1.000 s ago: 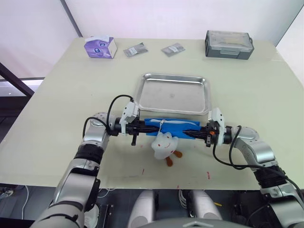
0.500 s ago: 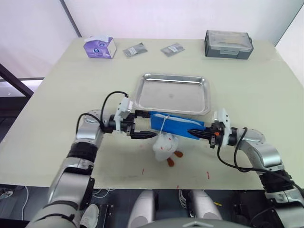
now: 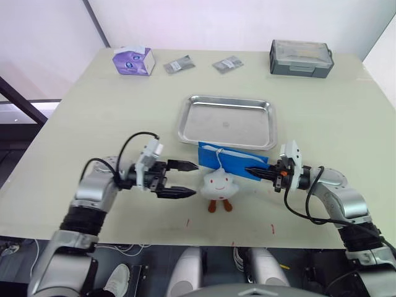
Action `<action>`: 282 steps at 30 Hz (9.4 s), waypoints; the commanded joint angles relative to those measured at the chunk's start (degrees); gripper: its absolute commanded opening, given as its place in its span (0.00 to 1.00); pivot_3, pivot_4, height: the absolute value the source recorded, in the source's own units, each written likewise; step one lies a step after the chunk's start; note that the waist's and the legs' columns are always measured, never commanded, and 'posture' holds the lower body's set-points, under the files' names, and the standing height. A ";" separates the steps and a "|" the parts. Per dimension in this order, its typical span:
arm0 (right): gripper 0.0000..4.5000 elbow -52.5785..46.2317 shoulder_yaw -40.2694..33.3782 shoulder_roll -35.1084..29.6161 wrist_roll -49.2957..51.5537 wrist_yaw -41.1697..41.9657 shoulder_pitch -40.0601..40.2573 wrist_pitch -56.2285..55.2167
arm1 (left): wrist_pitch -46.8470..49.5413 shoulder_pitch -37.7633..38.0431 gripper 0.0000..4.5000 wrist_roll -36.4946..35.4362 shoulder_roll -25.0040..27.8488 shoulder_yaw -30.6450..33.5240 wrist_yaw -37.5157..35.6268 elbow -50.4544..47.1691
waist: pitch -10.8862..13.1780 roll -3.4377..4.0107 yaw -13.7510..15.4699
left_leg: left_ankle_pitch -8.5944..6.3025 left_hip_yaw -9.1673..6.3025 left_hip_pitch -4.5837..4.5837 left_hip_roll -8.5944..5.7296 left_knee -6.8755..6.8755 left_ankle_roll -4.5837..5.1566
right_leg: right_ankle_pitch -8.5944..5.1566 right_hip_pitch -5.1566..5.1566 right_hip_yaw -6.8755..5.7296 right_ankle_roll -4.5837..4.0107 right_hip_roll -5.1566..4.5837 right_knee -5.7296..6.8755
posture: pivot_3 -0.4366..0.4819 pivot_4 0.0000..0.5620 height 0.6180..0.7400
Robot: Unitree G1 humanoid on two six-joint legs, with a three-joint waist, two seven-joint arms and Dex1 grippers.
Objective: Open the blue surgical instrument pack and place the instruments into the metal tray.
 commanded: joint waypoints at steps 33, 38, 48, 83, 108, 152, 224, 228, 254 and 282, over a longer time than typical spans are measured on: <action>0.00 -7.13 -1.11 -0.49 1.80 1.75 2.85 -4.37 | 16.86 1.68 0.01 -1.70 12.75 9.68 1.41 -6.12 | 0.09 0.07 -0.22 | 0.00 0.04 0.06 0.03 -0.07 0.00 | -0.01 -0.01 0.04 -0.01 0.03 0.00 | 0.48 0.27 0.98; 0.00 -9.73 -2.00 -1.37 3.42 2.62 4.09 -4.05 | 16.15 2.68 0.01 -1.86 14.44 12.40 1.75 -3.14 | 0.11 0.06 -0.21 | 0.00 0.05 0.06 0.03 -0.07 0.00 | -0.01 -0.01 0.04 -0.01 0.03 0.00 | 0.48 0.27 0.98; 0.00 -15.60 -6.12 -0.26 13.24 0.04 4.36 1.72 | 15.51 3.15 0.01 -0.37 18.25 14.78 1.11 2.82 | 0.14 0.05 -0.22 | 0.00 0.04 0.06 0.07 -0.08 0.00 | -0.01 -0.01 0.02 -0.01 0.03 0.00 | 0.48 0.27 0.98; 0.00 -3.03 6.92 0.88 -5.11 3.67 -3.37 -16.55 | 7.60 6.36 0.01 5.34 30.79 -1.01 -5.24 3.51 | 0.41 0.02 -0.04 | 0.00 0.24 0.09 0.08 -0.17 0.00 | -0.01 -0.09 0.11 -0.02 0.07 0.02 | 0.48 0.27 0.98; 0.00 -0.84 5.65 0.11 -5.95 3.77 -2.18 -17.59 | 1.50 -15.68 0.99 -1.09 36.26 -12.54 -5.24 20.41 | 0.55 -0.19 -0.29 | 0.00 0.23 0.10 0.05 -0.14 0.00 | -0.01 -0.10 0.13 -0.02 0.08 0.06 | 0.48 0.27 0.98; 0.00 0.68 6.56 1.21 -6.63 4.13 -3.79 -14.26 | -3.40 -13.97 0.59 -0.01 7.16 -6.03 -5.24 13.75 | 0.59 -0.22 -0.38 | 0.01 0.20 0.08 0.05 0.02 -0.02 | 0.00 -0.09 0.14 -0.02 0.08 0.15 | 0.48 0.27 0.98; 0.01 -17.67 7.67 -9.60 2.30 -3.80 10.37 11.44 | -10.27 -20.85 0.00 10.35 -3.04 -7.03 -3.30 33.49 | 0.56 -0.24 0.01 | 0.00 0.08 0.06 -0.03 0.05 0.00 | -0.01 0.02 0.02 -0.01 0.05 0.04 | 0.48 0.27 0.98; 0.01 -16.36 8.37 -9.18 0.77 -3.50 10.96 9.83 | -12.67 -22.88 0.00 14.55 -5.04 -6.07 -1.77 38.20 | 0.55 -0.26 -0.10 | 0.00 0.07 0.06 -0.04 0.06 0.00 | -0.01 0.04 0.01 -0.01 0.05 0.03 | 0.48 0.27 0.98; 0.00 -14.07 9.49 -8.16 -2.85 -3.29 11.78 6.20 | -18.42 -25.64 0.86 20.77 -9.62 2.67 -0.07 45.34 | 0.41 -0.33 -0.18 | 0.01 -0.08 0.06 -0.05 0.11 -0.01 | -0.01 0.10 -0.11 -0.01 0.04 0.07 | 0.48 0.27 0.98; 0.00 -23.00 3.35 -8.77 2.57 -5.74 13.68 9.92 | -14.73 -12.89 0.86 -1.97 8.40 0.76 -5.24 14.25 | 0.42 -0.32 -0.10 | 0.00 -0.10 0.03 0.04 0.10 -0.01 | -0.01 0.08 -0.11 -0.01 0.00 0.04 | 0.48 0.27 0.98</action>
